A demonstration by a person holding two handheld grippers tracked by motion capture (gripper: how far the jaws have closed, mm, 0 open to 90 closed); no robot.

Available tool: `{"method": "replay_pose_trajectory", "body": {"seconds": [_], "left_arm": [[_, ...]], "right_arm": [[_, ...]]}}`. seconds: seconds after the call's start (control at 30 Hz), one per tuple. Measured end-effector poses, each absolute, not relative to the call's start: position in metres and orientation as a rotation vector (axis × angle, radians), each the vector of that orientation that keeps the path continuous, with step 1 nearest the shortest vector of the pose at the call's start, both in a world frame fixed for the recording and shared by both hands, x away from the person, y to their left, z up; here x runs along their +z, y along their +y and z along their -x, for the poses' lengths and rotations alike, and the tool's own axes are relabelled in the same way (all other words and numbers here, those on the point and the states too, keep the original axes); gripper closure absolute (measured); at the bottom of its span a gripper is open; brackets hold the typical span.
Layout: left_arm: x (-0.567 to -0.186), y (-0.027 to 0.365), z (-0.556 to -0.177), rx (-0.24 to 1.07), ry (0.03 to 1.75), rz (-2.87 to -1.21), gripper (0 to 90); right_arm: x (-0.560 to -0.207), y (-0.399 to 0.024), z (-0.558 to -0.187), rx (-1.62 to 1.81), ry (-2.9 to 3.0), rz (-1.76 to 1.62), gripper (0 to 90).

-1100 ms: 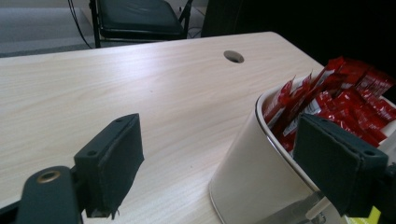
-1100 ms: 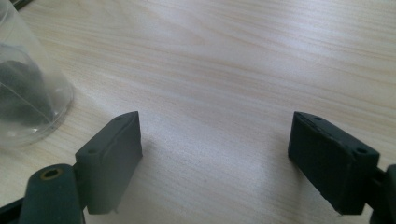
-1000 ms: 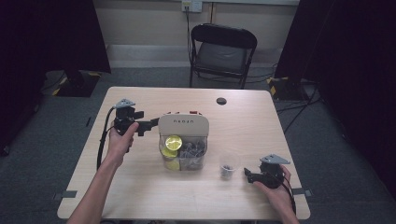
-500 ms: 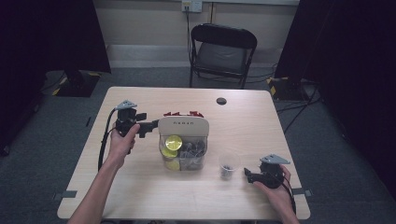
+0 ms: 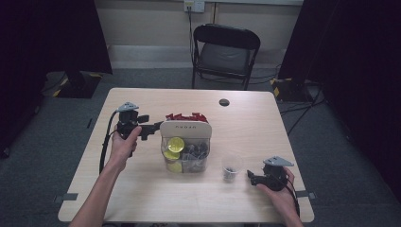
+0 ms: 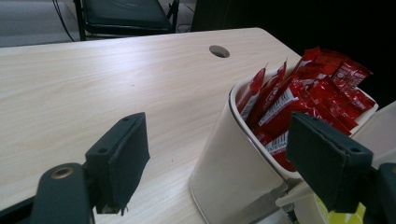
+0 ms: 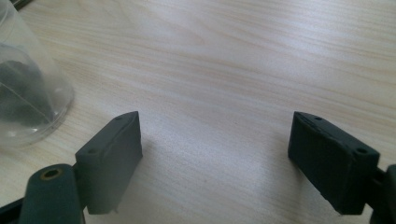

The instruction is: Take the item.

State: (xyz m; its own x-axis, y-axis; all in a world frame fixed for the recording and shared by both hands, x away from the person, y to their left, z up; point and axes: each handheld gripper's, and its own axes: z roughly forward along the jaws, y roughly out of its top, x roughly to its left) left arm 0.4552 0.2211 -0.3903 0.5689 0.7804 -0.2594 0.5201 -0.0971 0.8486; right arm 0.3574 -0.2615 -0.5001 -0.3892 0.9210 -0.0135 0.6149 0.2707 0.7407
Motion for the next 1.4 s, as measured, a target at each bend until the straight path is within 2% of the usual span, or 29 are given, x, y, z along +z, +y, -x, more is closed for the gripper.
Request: {"method": "replay_pose_trajectory", "body": {"seconds": [1.4], "left_arm": [[-0.387, 0.205, -0.443, 0.281, 1.009, -1.803, 17.3]], "right_arm": [[-0.5, -0.261, -0.357, 0.921, 2.102, -1.386, 17.2]]}}
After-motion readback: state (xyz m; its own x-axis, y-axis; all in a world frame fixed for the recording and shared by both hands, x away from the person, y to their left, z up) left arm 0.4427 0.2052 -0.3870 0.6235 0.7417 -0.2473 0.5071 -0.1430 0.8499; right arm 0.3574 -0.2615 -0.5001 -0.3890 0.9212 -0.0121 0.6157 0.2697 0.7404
